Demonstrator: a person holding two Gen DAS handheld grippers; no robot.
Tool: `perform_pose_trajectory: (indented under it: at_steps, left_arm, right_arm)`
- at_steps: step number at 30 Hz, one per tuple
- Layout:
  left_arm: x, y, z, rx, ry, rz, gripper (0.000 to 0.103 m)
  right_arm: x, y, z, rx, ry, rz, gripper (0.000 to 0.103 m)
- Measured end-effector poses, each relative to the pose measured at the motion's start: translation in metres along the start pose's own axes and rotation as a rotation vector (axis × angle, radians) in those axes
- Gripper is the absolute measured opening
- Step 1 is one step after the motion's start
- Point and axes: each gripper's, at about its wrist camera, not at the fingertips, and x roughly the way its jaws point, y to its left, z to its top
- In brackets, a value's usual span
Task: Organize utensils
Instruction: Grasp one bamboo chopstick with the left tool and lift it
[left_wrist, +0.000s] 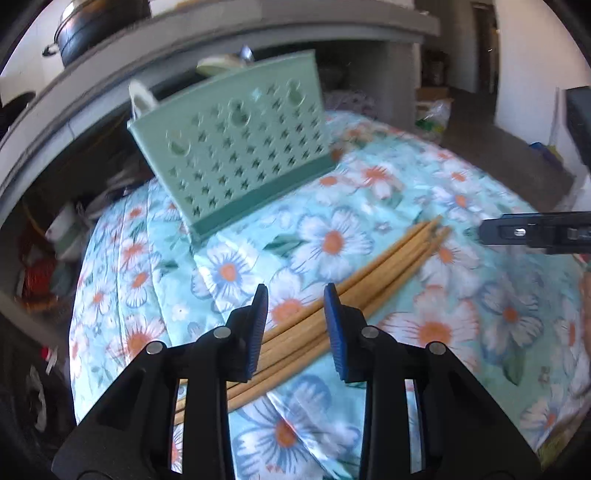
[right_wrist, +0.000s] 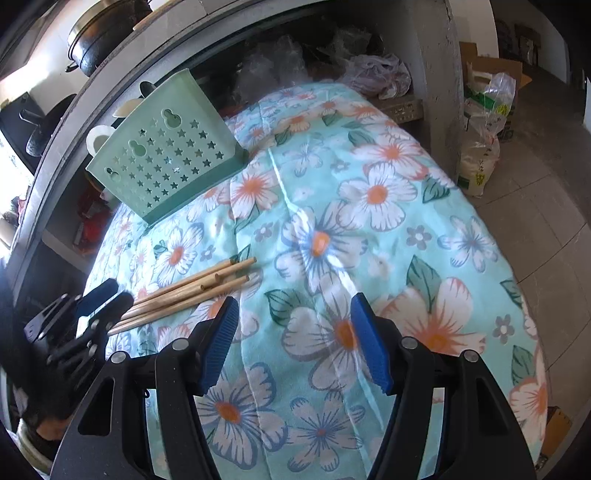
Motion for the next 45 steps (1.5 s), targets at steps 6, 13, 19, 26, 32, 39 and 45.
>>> perform_pose_trajectory:
  at_steps: [6,13,19,26,32,39,45]
  left_arm:
    - [-0.007,-0.014,-0.009,0.061,0.028,0.018,0.027]
    - [-0.023,-0.027,-0.027,0.099,0.035,0.001,0.027]
    - [-0.046,-0.028,-0.029,0.100,-0.048,-0.087,0.028]
    - [-0.044,-0.069,-0.024,0.359,-0.101,-0.065,0.028]
    - [-0.021,-0.094,-0.021,0.530,-0.058,-0.020,0.026]
    - [-0.007,-0.108,-0.022,0.636,-0.048,-0.012,0.015]
    - [-0.008,-0.105,-0.016,0.605,-0.066,-0.026,0.010]
  right_arm:
    - [-0.002,-0.002,0.000,0.008,-0.004,0.022,0.062]
    - [-0.006,-0.008,-0.001,0.027,-0.011,0.034,0.062]
    - [-0.012,-0.010,0.000,0.030,-0.029,0.039,0.062]
    - [-0.011,-0.010,-0.001,0.026,-0.018,0.049,0.062]
    - [-0.011,-0.010,0.000,0.035,-0.017,0.052,0.062]
    - [-0.008,-0.012,-0.001,0.037,-0.011,0.052,0.062]
    - [-0.011,-0.013,-0.001,0.040,-0.025,0.054,0.062]
